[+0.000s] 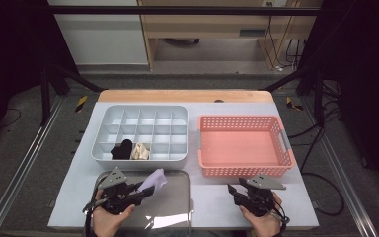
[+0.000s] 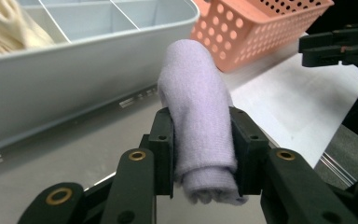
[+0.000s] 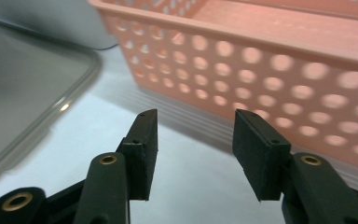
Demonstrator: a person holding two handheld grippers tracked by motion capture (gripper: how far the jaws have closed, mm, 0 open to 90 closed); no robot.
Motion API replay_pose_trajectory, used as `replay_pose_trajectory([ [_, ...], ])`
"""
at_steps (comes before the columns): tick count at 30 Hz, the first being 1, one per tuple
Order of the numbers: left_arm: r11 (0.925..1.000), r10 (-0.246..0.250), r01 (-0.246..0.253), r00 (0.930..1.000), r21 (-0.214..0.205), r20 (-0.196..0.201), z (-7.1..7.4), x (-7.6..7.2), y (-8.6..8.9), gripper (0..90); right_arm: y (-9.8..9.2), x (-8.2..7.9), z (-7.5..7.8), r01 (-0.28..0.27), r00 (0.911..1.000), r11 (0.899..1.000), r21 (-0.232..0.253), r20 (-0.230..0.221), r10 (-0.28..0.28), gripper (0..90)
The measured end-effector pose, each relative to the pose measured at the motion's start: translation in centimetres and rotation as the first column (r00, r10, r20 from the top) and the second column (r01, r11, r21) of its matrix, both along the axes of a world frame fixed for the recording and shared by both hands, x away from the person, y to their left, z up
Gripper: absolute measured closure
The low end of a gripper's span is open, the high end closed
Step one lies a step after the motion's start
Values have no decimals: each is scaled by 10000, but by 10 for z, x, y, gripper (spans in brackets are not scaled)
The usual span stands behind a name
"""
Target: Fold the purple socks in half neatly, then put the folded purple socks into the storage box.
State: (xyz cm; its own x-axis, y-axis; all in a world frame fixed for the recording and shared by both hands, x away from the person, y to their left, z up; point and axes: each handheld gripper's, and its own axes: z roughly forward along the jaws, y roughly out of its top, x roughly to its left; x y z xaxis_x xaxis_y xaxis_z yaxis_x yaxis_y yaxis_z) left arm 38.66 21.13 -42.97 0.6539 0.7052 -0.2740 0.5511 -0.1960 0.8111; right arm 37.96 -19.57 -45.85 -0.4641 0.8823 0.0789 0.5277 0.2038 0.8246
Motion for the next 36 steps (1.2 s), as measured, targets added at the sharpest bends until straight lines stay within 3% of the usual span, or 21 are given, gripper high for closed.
replay_pose_trajectory([
  [2,9999,0,-1,10000,104,45,4,3,1,646,-6,-1,1,253,9997,9997,-69,38,-252,488],
  [10,9994,46,-49,10000,339,84,19,13,2,646,-14,-3,-1,399,9992,9991,-124,26,-399,460],
  [36,9952,793,-815,9960,545,412,56,51,0,647,-12,-4,-4,262,9997,9994,-224,38,-261,422],
])
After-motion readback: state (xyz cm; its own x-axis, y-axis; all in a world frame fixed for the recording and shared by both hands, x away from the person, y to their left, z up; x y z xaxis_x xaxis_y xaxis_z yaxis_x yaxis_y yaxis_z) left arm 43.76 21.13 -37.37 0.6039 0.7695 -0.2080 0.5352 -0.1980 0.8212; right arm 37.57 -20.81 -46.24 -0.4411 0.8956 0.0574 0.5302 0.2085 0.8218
